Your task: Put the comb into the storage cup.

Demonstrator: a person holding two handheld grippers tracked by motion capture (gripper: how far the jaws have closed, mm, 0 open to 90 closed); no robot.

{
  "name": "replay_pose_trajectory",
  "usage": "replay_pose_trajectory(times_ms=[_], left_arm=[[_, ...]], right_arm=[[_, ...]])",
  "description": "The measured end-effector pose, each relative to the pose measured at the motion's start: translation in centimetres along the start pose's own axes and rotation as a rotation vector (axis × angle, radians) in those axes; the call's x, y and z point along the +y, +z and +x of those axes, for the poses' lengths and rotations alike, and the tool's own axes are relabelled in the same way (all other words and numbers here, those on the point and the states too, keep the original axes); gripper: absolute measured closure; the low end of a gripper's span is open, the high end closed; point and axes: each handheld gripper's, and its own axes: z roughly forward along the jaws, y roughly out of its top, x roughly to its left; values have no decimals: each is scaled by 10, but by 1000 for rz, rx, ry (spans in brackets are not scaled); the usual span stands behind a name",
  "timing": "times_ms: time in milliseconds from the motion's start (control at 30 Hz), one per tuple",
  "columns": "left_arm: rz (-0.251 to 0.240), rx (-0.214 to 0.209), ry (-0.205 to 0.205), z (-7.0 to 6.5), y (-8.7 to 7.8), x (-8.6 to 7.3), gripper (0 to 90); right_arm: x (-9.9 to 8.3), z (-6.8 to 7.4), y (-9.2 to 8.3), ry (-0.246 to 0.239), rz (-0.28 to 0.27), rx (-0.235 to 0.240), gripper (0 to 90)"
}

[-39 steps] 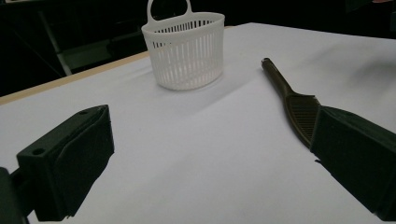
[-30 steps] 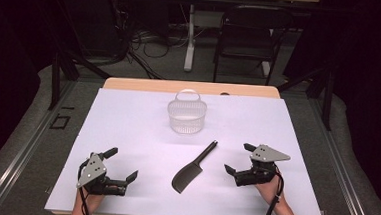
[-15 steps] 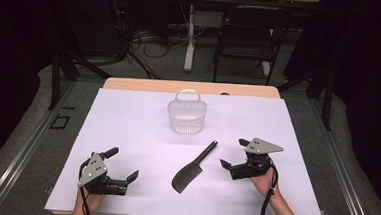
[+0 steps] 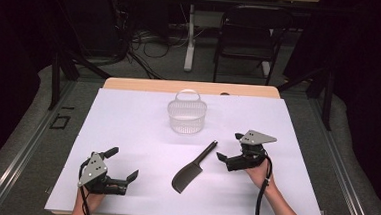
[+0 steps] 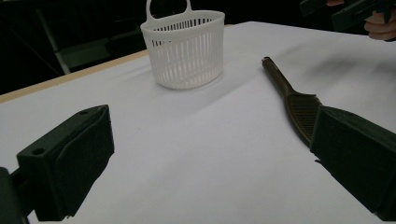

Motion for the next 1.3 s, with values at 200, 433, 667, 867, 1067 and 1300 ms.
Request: replay_pose_trajectory(times_ms=[200,433,667,867,1067,1300], left_arm=[[0,0,3,0,0,0,0],[2,-1,8,0,0,0,0],[3,-4,9,0,1,0,0],[5,-3,11,0,0,0,0],[4,-7,13,0,1,0,0],[5,-9,10,0,1,0,0]], right_arm=[[4,-6,9,6,12,-5,0],[11,-13,19,18,18,-3,0],[14,-15,30,23,28,1,0],[17,-17,37,21,29,2,5],[20,-25,50,43,25,-4,62],[21,-26,60,31,63,-11,306]])
